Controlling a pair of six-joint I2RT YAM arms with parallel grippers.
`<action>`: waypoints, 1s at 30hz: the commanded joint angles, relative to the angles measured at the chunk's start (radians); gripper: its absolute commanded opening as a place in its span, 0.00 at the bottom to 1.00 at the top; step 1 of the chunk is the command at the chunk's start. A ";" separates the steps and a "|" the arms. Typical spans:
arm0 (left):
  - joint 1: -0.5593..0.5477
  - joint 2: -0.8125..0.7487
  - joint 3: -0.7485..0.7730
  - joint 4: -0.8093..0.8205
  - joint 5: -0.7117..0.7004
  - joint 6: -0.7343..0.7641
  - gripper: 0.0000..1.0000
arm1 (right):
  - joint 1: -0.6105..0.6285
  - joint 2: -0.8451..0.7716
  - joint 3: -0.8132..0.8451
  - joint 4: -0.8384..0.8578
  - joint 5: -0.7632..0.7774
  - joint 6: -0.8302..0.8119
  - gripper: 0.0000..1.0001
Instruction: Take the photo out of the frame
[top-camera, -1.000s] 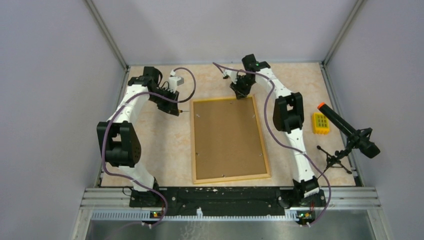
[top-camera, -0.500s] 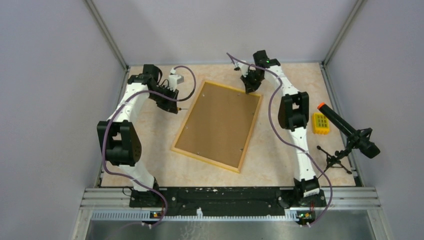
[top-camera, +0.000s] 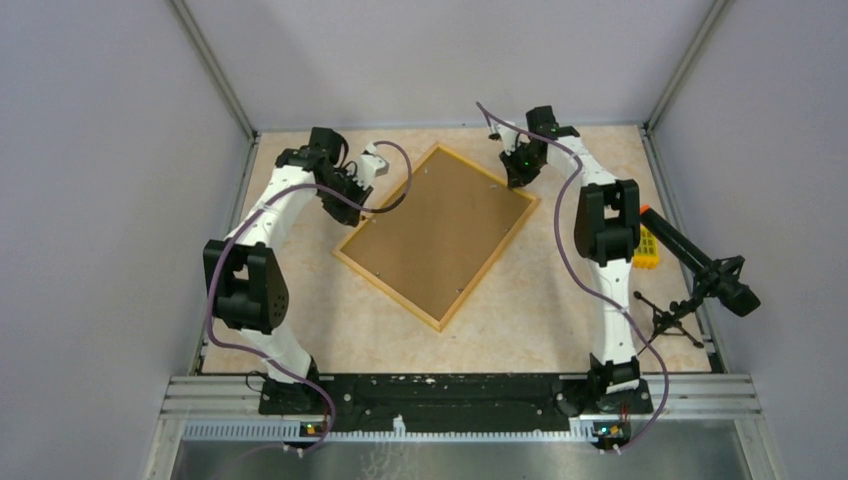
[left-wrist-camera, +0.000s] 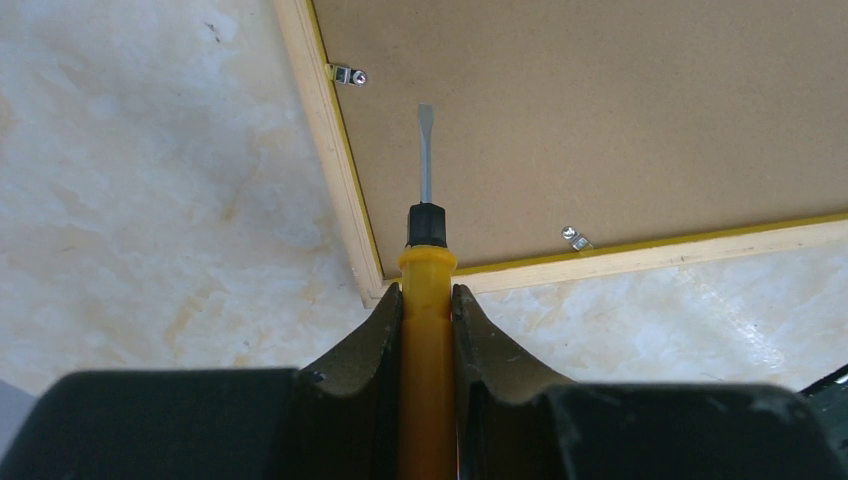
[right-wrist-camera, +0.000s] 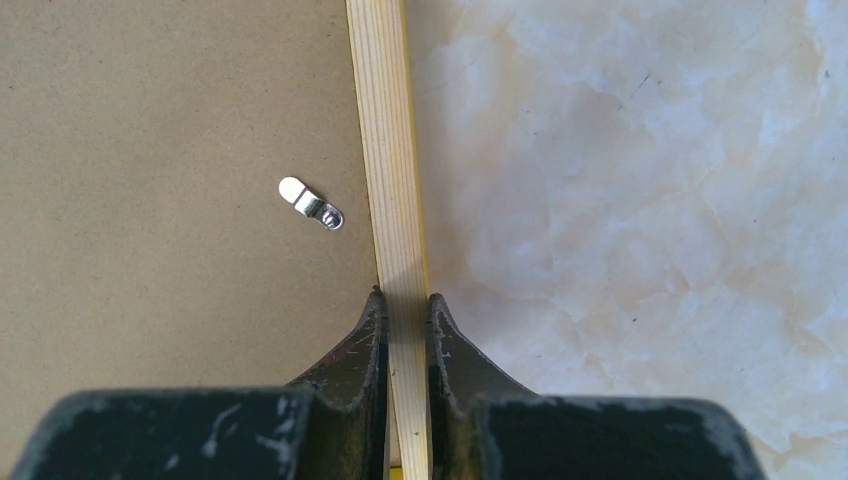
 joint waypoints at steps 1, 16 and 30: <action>-0.002 -0.008 -0.013 0.062 -0.102 -0.019 0.00 | 0.020 -0.015 -0.091 -0.092 0.022 0.080 0.00; 0.052 0.030 -0.143 0.221 -0.074 -0.188 0.00 | 0.020 -0.037 -0.140 -0.084 0.023 0.086 0.00; 0.055 0.102 -0.146 0.280 -0.026 -0.209 0.00 | 0.027 -0.035 -0.144 -0.084 0.039 0.061 0.00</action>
